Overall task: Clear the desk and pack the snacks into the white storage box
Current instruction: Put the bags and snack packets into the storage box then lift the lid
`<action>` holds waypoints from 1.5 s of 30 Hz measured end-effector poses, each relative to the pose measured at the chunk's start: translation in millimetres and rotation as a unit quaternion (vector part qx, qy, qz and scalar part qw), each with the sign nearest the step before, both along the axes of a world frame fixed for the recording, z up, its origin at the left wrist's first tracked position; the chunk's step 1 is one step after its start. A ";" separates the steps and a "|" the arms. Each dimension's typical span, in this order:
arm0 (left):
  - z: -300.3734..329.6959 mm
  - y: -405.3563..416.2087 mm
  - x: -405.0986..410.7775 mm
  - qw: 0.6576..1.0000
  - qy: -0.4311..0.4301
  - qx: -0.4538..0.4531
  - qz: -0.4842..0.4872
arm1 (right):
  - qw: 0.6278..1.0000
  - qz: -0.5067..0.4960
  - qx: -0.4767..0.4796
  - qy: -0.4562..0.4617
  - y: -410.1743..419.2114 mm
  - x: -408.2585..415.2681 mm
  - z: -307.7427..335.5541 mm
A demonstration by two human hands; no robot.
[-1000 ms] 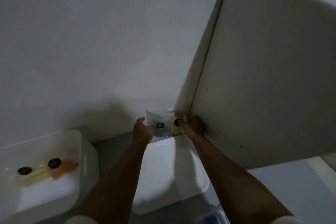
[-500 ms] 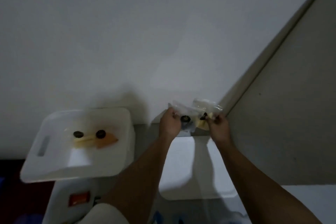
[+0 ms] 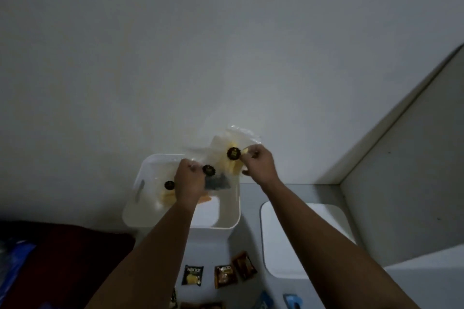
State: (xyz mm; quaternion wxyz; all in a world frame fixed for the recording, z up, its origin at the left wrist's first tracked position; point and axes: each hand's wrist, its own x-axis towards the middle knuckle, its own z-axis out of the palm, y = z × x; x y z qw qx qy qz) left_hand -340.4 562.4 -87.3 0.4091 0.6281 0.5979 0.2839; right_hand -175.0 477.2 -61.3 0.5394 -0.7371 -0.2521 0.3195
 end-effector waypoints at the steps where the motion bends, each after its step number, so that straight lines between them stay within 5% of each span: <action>1: -7.2 4.2 -13.2 1.000 -0.004 -0.013 0.016 | 0.999 0.011 -0.033 -0.001 9.5 -11.4 -5.8; 9: -79.1 51.1 -68.3 0.995 0.016 -0.087 0.040 | 0.974 0.040 -0.217 -0.059 56.4 -63.1 -83.7; 17: -87.6 53.3 -66.8 0.986 -0.015 -0.166 -0.016 | 0.982 0.019 -0.178 -0.055 50.3 -79.3 -109.2; 23: -44.4 8.5 -58.0 0.998 -0.029 -0.048 0.039 | 0.992 0.000 -0.085 -0.091 6.6 -65.1 -72.3; 31: -8.4 -108.0 19.2 0.995 -0.050 -0.001 -0.088 | 0.994 -0.061 -0.041 -0.077 -152.2 -13.6 -51.6; 39: -48.5 -300.6 104.9 0.969 0.006 -0.008 -0.248 | 0.975 -0.131 -0.158 -0.089 -374.9 52.6 -118.7; 45: -104.4 -401.3 130.0 0.934 0.124 -0.139 -0.304 | 0.919 -0.195 -0.312 -0.141 -498.2 113.5 -145.5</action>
